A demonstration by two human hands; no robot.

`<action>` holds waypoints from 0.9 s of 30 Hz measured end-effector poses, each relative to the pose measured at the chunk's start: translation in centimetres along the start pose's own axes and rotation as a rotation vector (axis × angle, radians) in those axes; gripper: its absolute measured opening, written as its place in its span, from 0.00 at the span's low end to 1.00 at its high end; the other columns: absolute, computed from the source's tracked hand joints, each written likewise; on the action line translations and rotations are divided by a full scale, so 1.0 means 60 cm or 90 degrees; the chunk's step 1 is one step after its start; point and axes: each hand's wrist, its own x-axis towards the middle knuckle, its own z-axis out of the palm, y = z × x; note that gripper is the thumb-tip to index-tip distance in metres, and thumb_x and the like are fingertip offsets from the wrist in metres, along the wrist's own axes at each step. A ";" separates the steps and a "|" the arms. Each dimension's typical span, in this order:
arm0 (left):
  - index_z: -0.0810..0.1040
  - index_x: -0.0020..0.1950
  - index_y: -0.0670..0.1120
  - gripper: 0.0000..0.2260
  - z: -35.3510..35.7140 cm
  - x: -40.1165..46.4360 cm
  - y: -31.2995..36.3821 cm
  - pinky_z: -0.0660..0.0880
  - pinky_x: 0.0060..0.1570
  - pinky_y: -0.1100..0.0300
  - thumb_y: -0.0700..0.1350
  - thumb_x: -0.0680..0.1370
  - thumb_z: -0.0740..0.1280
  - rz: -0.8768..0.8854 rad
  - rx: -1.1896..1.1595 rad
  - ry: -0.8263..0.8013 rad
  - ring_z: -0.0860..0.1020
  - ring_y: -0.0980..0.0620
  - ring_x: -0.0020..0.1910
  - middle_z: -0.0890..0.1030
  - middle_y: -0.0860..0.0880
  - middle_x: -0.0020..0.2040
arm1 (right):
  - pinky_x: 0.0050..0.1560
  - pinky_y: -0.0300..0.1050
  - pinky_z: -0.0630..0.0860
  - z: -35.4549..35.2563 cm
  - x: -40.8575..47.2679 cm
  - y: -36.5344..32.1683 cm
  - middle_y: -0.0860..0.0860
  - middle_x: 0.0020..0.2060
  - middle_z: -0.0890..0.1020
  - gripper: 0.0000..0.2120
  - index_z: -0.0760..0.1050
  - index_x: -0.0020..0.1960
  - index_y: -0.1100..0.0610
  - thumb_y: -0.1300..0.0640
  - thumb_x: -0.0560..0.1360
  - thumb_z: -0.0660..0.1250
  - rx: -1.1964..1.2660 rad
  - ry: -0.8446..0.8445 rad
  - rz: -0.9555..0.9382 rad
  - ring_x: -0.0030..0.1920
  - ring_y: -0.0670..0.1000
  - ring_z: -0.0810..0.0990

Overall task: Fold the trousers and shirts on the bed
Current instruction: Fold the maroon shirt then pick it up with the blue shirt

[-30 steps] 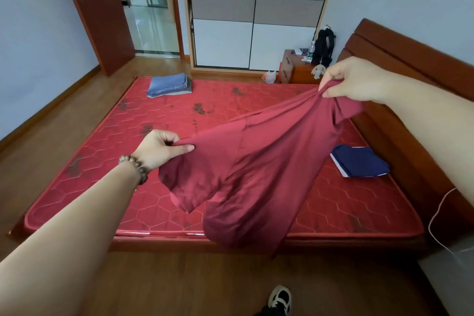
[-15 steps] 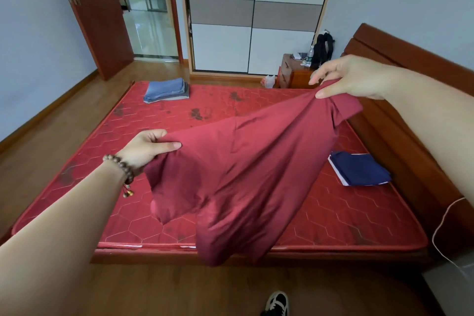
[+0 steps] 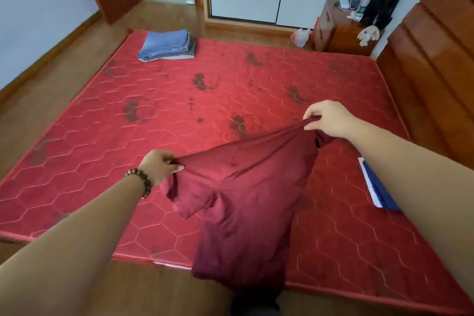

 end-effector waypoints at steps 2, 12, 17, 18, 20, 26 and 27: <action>0.82 0.50 0.41 0.08 0.025 0.051 -0.005 0.71 0.47 0.57 0.41 0.73 0.73 -0.041 0.017 0.009 0.77 0.46 0.44 0.81 0.43 0.44 | 0.62 0.50 0.72 0.031 0.071 0.033 0.56 0.50 0.83 0.09 0.81 0.47 0.60 0.62 0.68 0.76 0.032 -0.013 -0.004 0.56 0.56 0.79; 0.76 0.51 0.40 0.04 0.104 0.281 -0.073 0.67 0.46 0.56 0.38 0.77 0.66 -0.086 0.075 0.023 0.75 0.45 0.46 0.79 0.41 0.47 | 0.52 0.38 0.65 0.204 0.342 0.102 0.49 0.47 0.79 0.07 0.77 0.51 0.57 0.60 0.74 0.70 0.114 0.008 -0.017 0.52 0.51 0.76; 0.75 0.50 0.42 0.02 0.152 0.415 -0.151 0.64 0.45 0.59 0.37 0.78 0.65 -0.075 0.086 -0.009 0.74 0.46 0.45 0.77 0.46 0.44 | 0.55 0.43 0.68 0.296 0.477 0.136 0.55 0.51 0.81 0.15 0.75 0.54 0.58 0.59 0.70 0.75 0.066 0.031 -0.012 0.55 0.55 0.77; 0.75 0.49 0.43 0.02 0.163 0.440 -0.169 0.64 0.45 0.59 0.37 0.77 0.65 -0.077 0.083 -0.009 0.73 0.47 0.45 0.76 0.47 0.44 | 0.56 0.45 0.69 0.317 0.506 0.143 0.56 0.52 0.80 0.15 0.75 0.54 0.57 0.59 0.70 0.75 0.049 0.028 -0.010 0.55 0.56 0.77; 0.76 0.51 0.43 0.04 0.187 0.485 -0.207 0.65 0.46 0.60 0.37 0.77 0.67 -0.075 0.077 -0.003 0.73 0.47 0.46 0.77 0.47 0.44 | 0.58 0.50 0.72 0.362 0.557 0.154 0.56 0.52 0.80 0.16 0.75 0.55 0.56 0.58 0.69 0.75 0.018 0.016 -0.013 0.55 0.58 0.77; 0.76 0.56 0.41 0.09 0.270 0.578 -0.307 0.69 0.47 0.57 0.39 0.76 0.67 -0.104 0.138 -0.001 0.77 0.41 0.51 0.81 0.41 0.50 | 0.55 0.52 0.72 0.510 0.650 0.202 0.56 0.55 0.79 0.16 0.74 0.59 0.57 0.59 0.73 0.71 -0.103 -0.032 -0.015 0.56 0.60 0.77; 0.76 0.58 0.42 0.11 0.281 0.584 -0.319 0.71 0.48 0.56 0.39 0.76 0.66 -0.113 0.155 -0.017 0.78 0.41 0.51 0.81 0.41 0.51 | 0.57 0.53 0.72 0.529 0.654 0.214 0.56 0.56 0.78 0.17 0.74 0.61 0.56 0.59 0.73 0.71 -0.102 -0.043 -0.007 0.57 0.60 0.76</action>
